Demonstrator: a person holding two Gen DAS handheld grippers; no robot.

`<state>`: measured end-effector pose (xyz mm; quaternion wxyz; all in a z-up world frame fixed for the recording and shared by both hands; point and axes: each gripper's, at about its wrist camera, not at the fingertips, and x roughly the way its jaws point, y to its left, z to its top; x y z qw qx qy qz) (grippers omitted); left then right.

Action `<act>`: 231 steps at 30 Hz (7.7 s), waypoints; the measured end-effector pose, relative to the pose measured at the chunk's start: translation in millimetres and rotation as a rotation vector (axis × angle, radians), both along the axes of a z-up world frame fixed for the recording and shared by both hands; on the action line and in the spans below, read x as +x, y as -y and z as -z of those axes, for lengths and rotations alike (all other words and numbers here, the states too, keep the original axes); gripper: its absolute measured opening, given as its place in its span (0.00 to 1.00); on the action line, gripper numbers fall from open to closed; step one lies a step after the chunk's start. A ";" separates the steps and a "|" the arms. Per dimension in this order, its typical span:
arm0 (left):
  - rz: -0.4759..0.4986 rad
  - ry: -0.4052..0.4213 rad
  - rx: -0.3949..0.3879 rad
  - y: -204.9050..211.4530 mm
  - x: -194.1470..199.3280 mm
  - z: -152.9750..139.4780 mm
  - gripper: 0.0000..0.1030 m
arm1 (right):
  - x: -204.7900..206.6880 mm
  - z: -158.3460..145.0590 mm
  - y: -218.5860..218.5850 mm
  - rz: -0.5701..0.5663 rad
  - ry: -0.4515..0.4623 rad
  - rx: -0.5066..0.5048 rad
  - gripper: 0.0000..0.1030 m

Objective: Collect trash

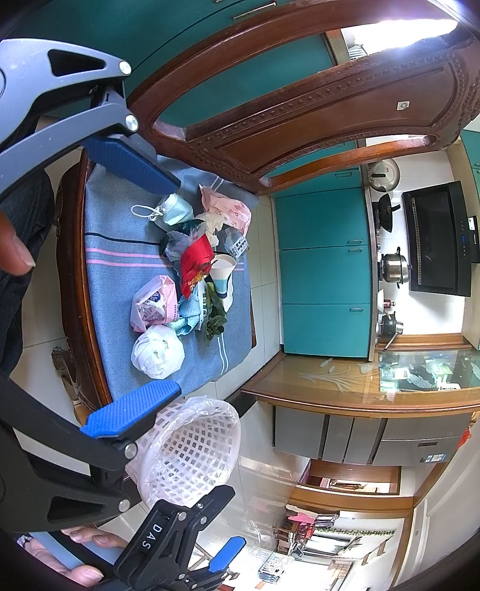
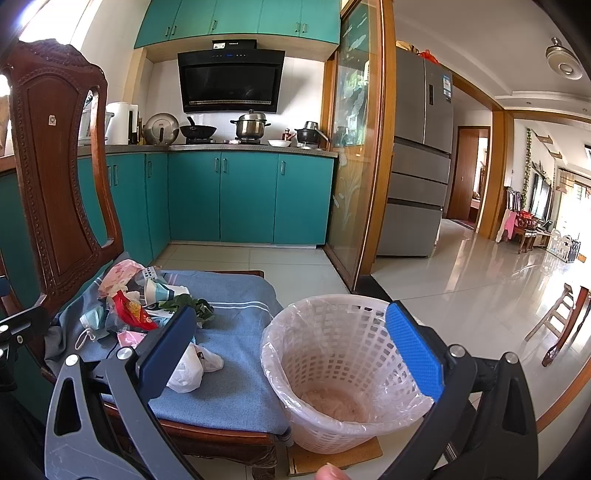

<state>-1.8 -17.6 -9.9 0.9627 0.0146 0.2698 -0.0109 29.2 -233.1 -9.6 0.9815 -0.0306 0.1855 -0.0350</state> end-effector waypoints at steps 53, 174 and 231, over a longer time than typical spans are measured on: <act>-0.007 -0.036 0.003 0.9 10.1 7.2 0.97 | 8.1 8.0 4.5 -0.029 0.002 0.048 0.97; -0.014 -0.263 -0.058 -24.2 87.3 81.5 0.50 | 101.8 73.0 -31.7 -0.295 -0.365 0.080 0.26; -0.234 -0.326 -0.041 -6.2 204.1 110.2 0.38 | 127.5 86.8 48.4 -0.108 -0.363 0.156 0.43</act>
